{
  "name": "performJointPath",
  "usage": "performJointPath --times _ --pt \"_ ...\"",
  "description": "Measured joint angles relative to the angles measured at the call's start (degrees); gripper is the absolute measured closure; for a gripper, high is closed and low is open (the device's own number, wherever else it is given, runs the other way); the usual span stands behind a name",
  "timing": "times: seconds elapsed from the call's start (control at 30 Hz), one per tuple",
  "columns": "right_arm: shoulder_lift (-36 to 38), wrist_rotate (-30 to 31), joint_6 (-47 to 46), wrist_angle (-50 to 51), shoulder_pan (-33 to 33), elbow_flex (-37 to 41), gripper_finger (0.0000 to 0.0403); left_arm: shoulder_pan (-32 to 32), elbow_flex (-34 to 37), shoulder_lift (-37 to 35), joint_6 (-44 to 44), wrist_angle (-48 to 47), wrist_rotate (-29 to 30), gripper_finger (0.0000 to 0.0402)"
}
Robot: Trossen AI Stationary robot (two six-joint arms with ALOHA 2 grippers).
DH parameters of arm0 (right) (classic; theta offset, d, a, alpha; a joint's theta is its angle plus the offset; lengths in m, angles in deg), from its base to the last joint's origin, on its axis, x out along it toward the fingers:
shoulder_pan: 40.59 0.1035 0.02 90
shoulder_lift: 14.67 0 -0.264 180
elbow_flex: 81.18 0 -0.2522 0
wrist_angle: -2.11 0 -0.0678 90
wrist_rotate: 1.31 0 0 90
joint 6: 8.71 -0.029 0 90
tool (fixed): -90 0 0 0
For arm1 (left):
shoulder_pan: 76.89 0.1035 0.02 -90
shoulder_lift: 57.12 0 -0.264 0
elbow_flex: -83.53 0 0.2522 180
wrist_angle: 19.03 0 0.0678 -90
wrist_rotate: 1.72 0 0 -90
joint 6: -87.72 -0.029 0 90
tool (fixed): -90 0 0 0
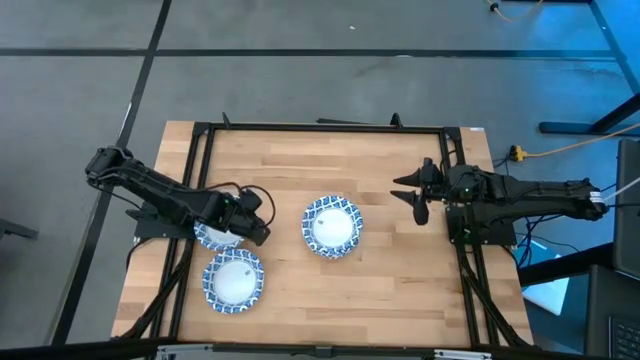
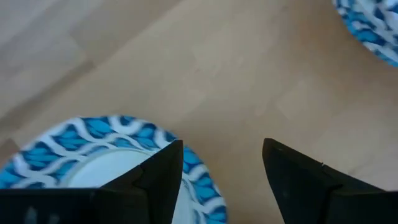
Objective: Nest bowls inside each other
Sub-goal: Stack the white bowl on top of the other white bowl
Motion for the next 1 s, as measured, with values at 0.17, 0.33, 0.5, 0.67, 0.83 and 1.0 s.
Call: performJointPath --times 0.17,0.33,0.5,0.67,0.83,1.0 --pt "0.0 -0.4 0.1 0.0 0.0 0.0 0.0219 0.0 0.0 0.0 1.6 3.5 -1.6 0.0186" --pt "0.0 -0.4 0.1 0.0 0.0 0.0 0.0219 1.0 -0.1 0.7 12.7 0.4 -3.0 0.0189" --pt "0.0 -0.4 0.3 0.0 0.0 0.0 0.0219 1.0 0.0 3.2 18.5 -2.7 -7.1 0.019" --pt "0.0 -0.3 0.3 0.0 0.0 0.0 0.0219 1.0 0.0 7.9 19.6 -2.0 -9.2 0.019" --pt "0.0 -0.3 0.2 0.1 0.0 0.0 0.0219 1.0 0.0 12.1 19.7 -2.0 -11.1 0.019" --pt "0.0 -0.3 0.1 0.1 0.0 0.0 0.0219 1.0 0.0 14.1 18.5 -2.0 -12.4 0.0195"
